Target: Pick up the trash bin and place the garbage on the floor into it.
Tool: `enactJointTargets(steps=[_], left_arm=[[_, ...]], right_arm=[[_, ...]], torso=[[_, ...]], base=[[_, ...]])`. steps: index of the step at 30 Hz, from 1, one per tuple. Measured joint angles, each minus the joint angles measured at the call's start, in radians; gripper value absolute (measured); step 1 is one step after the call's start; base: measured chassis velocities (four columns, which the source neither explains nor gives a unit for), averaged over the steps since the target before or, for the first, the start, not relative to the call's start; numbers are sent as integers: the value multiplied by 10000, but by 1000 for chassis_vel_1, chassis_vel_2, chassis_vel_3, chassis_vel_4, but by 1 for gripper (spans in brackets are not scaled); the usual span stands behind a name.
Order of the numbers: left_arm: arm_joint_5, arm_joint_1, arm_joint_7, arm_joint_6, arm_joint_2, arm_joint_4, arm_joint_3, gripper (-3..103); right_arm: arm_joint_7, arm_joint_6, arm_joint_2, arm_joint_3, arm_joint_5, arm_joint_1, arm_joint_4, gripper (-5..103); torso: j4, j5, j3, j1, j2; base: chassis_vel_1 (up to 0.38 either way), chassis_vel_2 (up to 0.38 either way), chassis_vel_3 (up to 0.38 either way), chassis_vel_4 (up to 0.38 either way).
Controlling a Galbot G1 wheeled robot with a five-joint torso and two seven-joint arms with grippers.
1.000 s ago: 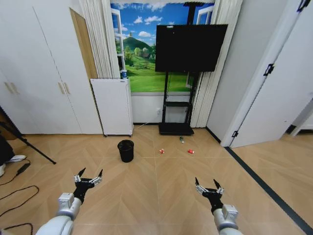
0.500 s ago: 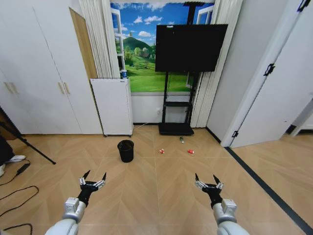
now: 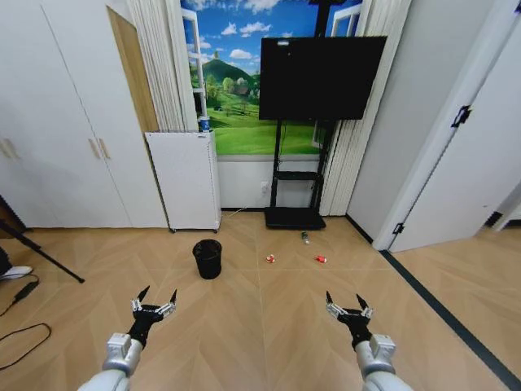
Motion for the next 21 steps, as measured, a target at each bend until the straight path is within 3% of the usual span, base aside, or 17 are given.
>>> enactJointTargets(steps=[16, 17, 20, 21], left_arm=[[-36, 103, -9, -35, -136, 33, -51, 98], [-37, 120, -11, -35, -148, 38, -48, 98], [-43, 140, -13, -36, -154, 36, -50, 98], [-58, 152, -18, -36, -154, 32, -60, 98]], right_arm=[[136, -8, -12, -65, 52, 77, -124, 100], [150, -7, -7, -66, 57, 78, -133, 100], [165, -6, -3, -66, 57, 81, -142, 100], [176, -1, 5, -69, 46, 74, -149, 100]], torso=[[1, 5, 1, 4, 0], [-1, -13, 2, 4, -1], [2, 11, 3, 5, -1], [1, -1, 2, 4, -1]], base=[[-343, 350, 355, -342], [-346, 348, 351, -380], [-354, 346, 366, -358], [-361, 361, 324, -345]])
